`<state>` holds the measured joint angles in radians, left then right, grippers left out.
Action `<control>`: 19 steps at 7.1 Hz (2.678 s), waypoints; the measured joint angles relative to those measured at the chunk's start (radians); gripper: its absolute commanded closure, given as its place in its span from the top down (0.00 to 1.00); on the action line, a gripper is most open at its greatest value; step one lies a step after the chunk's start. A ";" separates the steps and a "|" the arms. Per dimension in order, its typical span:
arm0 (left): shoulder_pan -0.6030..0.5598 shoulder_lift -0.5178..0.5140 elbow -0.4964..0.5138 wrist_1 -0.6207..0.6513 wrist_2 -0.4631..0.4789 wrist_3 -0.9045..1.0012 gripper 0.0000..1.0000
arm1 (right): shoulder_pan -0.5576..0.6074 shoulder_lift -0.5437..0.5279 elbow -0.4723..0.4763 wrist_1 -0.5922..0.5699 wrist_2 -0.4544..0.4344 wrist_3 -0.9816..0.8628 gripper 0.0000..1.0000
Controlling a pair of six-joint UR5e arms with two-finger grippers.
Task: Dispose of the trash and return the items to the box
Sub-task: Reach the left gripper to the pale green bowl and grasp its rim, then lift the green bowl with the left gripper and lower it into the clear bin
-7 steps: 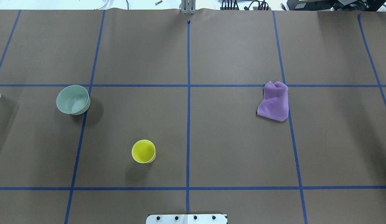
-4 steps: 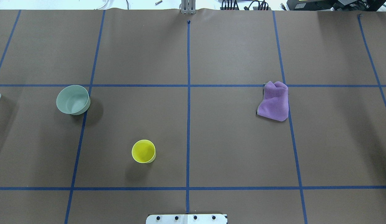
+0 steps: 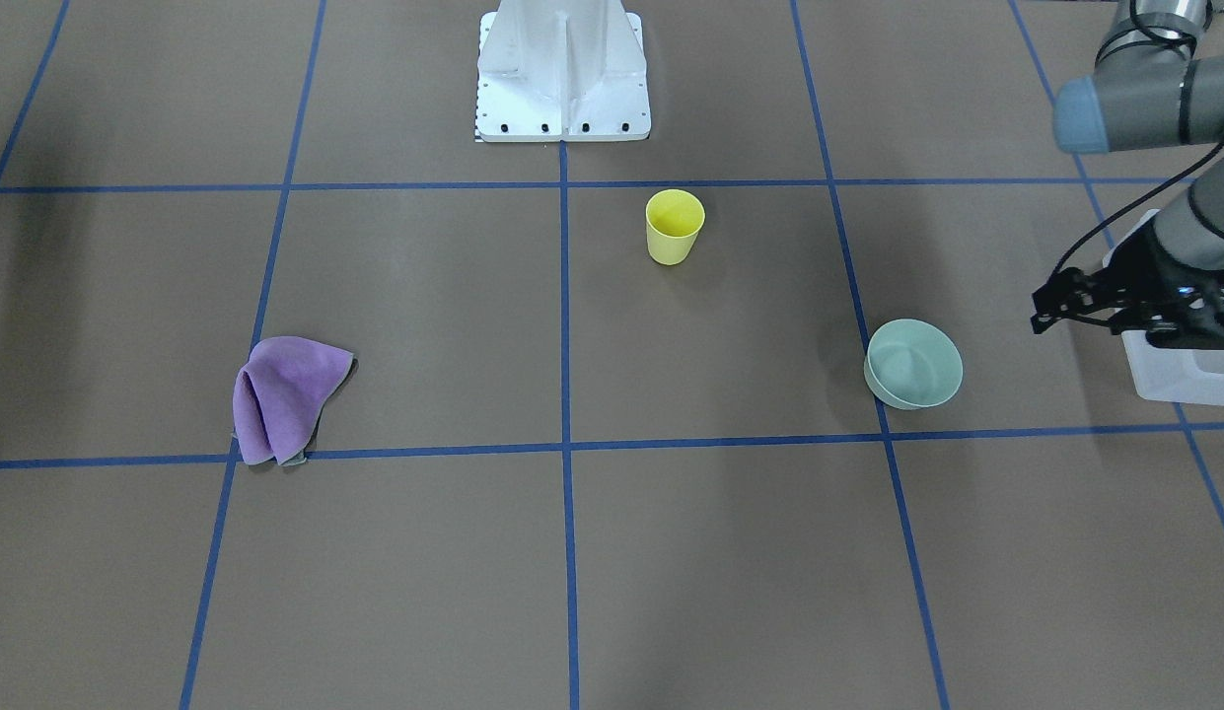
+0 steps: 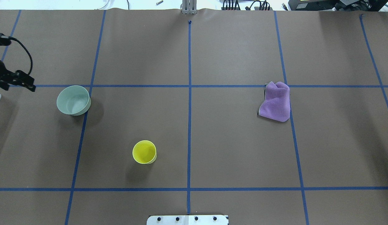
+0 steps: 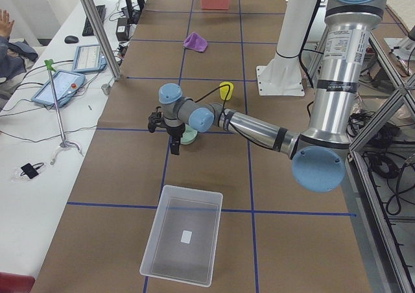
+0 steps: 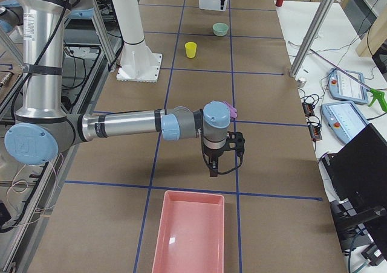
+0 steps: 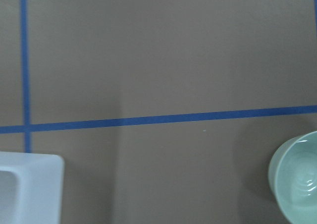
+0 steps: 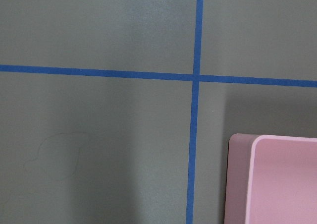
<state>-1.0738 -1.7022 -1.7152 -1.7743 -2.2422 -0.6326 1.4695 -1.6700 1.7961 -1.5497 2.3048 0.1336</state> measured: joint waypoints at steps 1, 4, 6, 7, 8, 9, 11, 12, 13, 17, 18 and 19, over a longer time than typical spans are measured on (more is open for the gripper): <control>0.053 -0.013 0.026 -0.056 0.003 -0.071 0.93 | -0.001 0.001 0.000 0.000 0.002 0.000 1.00; 0.110 -0.064 0.119 -0.137 0.006 -0.148 0.81 | -0.002 0.002 0.000 0.000 0.004 -0.002 1.00; 0.134 -0.085 0.156 -0.160 0.028 -0.170 0.24 | -0.003 0.001 -0.001 0.000 0.004 -0.002 1.00; 0.144 -0.094 0.173 -0.175 0.034 -0.187 0.00 | -0.003 0.001 -0.001 0.000 0.005 -0.002 1.00; 0.149 -0.100 0.179 -0.182 0.036 -0.197 0.00 | -0.003 0.001 0.000 0.000 0.006 -0.002 1.00; 0.150 -0.101 0.181 -0.184 0.036 -0.201 0.00 | -0.003 0.001 0.001 0.000 0.007 -0.002 1.00; 0.128 -0.101 0.171 -0.181 0.011 -0.194 0.00 | -0.003 0.002 0.003 0.000 0.007 -0.002 1.00; 0.063 -0.098 0.163 -0.176 -0.062 -0.155 0.00 | -0.003 0.003 0.003 0.000 0.006 -0.002 1.00; -0.034 -0.092 0.167 -0.165 -0.153 -0.064 0.00 | -0.003 0.004 0.003 0.000 0.006 -0.002 1.00; -0.436 -0.058 0.342 0.064 -0.272 0.651 0.00 | -0.007 0.005 0.005 0.001 0.011 -0.002 1.00; -0.478 -0.056 0.391 0.093 -0.269 0.752 0.00 | -0.008 0.005 0.006 0.001 0.017 -0.002 1.00; -0.497 -0.043 0.426 0.101 -0.268 0.801 0.00 | -0.009 0.005 0.006 0.002 0.020 -0.003 1.00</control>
<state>-1.5706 -1.7455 -1.2889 -1.6732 -2.5099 0.1679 1.4609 -1.6653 1.8023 -1.5480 2.3249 0.1309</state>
